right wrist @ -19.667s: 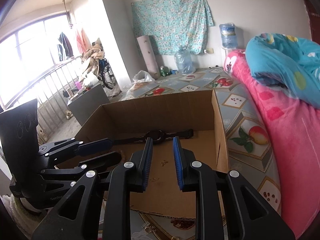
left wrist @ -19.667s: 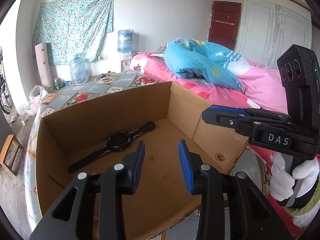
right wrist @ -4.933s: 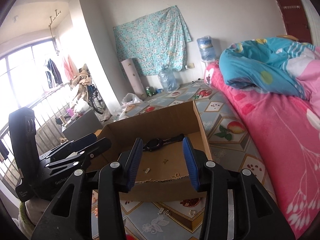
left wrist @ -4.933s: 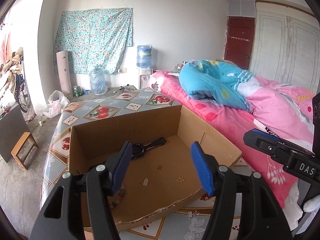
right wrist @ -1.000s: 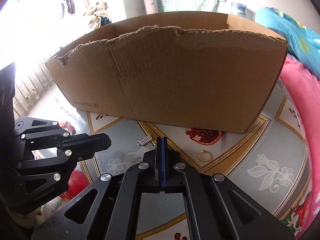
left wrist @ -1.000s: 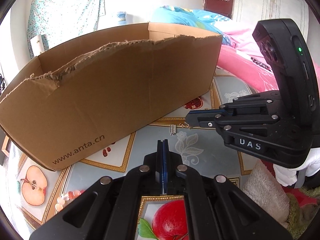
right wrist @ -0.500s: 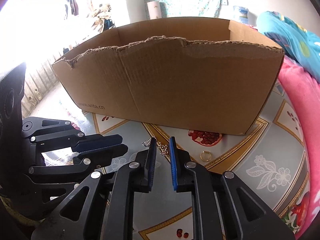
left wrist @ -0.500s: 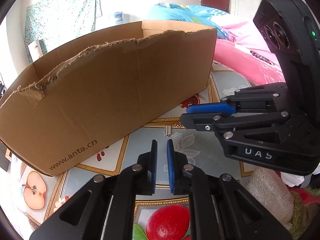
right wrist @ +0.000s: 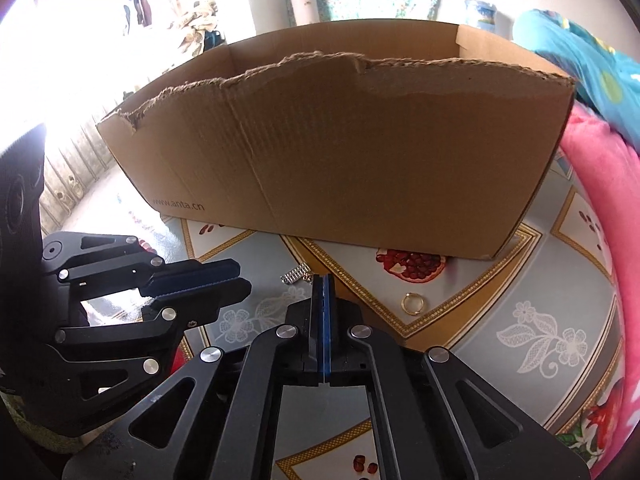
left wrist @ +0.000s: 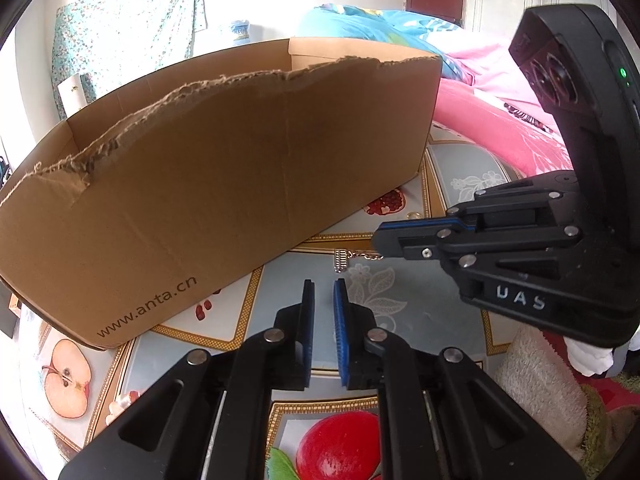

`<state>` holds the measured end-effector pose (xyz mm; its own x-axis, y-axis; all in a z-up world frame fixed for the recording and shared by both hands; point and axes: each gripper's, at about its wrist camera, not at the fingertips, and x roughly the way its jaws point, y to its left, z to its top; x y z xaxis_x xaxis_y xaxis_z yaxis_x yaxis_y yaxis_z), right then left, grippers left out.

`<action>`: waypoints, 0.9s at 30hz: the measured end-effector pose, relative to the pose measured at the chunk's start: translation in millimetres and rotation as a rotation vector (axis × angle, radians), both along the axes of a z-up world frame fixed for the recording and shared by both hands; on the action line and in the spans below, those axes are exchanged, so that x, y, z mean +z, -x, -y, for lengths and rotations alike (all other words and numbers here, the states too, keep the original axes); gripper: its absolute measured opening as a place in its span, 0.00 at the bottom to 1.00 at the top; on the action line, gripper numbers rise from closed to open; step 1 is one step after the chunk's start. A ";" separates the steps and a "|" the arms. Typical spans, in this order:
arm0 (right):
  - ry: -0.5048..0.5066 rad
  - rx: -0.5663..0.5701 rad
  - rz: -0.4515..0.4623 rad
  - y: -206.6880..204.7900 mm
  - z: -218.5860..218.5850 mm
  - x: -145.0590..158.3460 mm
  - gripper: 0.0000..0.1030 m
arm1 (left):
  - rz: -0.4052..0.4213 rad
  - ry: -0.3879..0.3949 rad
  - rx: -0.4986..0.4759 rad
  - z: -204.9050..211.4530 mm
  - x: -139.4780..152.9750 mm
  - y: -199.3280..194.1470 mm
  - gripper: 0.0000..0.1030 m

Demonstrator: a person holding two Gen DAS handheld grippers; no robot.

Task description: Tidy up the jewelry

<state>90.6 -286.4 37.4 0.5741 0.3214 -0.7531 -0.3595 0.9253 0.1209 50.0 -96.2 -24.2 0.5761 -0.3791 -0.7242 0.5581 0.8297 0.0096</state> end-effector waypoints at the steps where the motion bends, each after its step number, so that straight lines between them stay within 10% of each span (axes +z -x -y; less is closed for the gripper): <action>1: -0.018 -0.005 -0.004 0.7 3.8 2.8 0.00 | 0.000 0.001 0.002 -0.4 -0.1 -0.3 0.11; 17: -0.142 -0.072 0.083 18.7 39.8 35.8 0.00 | 0.028 -0.048 -0.027 27.4 -7.0 -10.5 0.19; 27: -0.184 -0.088 0.094 21.4 50.0 32.9 0.00 | 0.024 -0.088 -0.030 37.9 -6.5 -15.2 0.04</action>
